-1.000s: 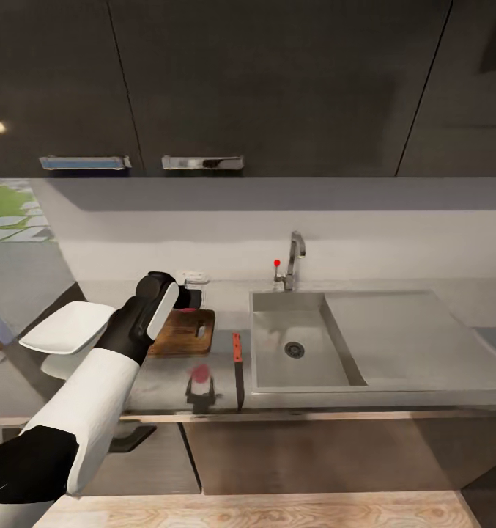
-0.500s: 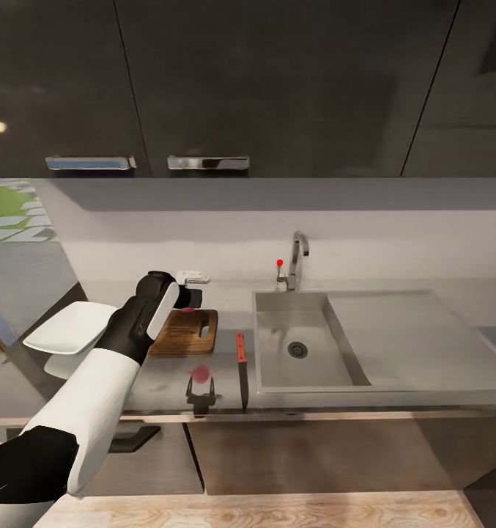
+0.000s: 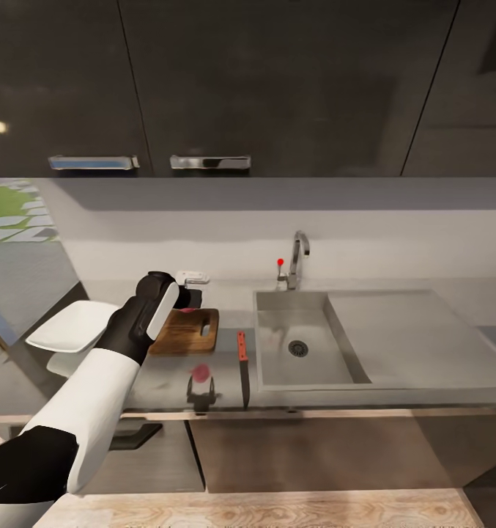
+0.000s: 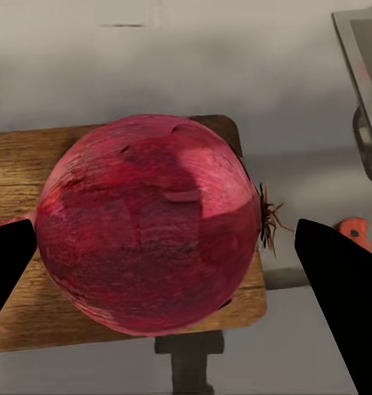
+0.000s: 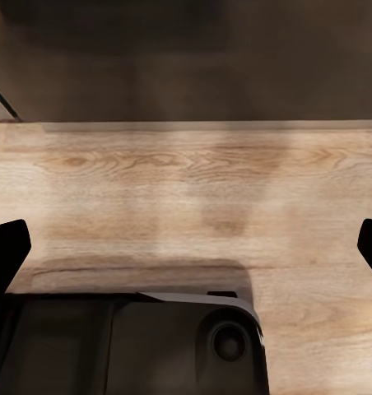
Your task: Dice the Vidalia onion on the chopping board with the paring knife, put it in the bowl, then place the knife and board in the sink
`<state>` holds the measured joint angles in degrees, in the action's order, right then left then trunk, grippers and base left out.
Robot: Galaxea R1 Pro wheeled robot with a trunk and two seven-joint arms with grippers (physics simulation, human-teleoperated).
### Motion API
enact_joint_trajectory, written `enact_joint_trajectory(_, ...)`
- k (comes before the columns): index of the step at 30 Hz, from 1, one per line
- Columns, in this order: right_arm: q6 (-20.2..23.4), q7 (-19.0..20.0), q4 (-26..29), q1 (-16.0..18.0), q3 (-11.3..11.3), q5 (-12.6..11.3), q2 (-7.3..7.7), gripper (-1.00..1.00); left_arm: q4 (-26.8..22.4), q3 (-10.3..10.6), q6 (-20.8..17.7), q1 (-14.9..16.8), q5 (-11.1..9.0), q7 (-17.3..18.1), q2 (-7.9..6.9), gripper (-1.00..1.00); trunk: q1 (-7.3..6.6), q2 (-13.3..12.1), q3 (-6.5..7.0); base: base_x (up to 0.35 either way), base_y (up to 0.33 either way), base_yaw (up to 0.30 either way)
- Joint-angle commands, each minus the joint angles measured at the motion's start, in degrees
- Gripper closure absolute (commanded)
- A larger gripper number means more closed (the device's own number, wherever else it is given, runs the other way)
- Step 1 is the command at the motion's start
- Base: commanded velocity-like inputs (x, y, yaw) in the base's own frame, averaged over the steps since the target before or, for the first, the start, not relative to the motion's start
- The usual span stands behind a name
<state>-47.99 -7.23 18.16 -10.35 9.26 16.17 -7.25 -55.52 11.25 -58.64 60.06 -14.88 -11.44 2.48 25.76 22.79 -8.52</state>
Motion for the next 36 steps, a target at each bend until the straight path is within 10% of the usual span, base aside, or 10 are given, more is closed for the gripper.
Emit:
enact_joint_trajectory(1,0.00,-0.41,0.10,-0.02,0.22,0.62,-0.05,-1.00,-0.06,0.09,-0.16,0.05,-0.60,-0.60,-0.02,1.00,0.03,0.12,-0.12,-0.090,0.035,0.000)
enact_joint_trajectory(36,0.00,-0.41,0.08,-0.02,0.19,0.62,-0.05,-1.00,0.04,0.09,-0.16,0.05,-0.60,-0.60,-0.02,1.00,0.03,0.12,-0.12,-0.005,0.002,0.000)
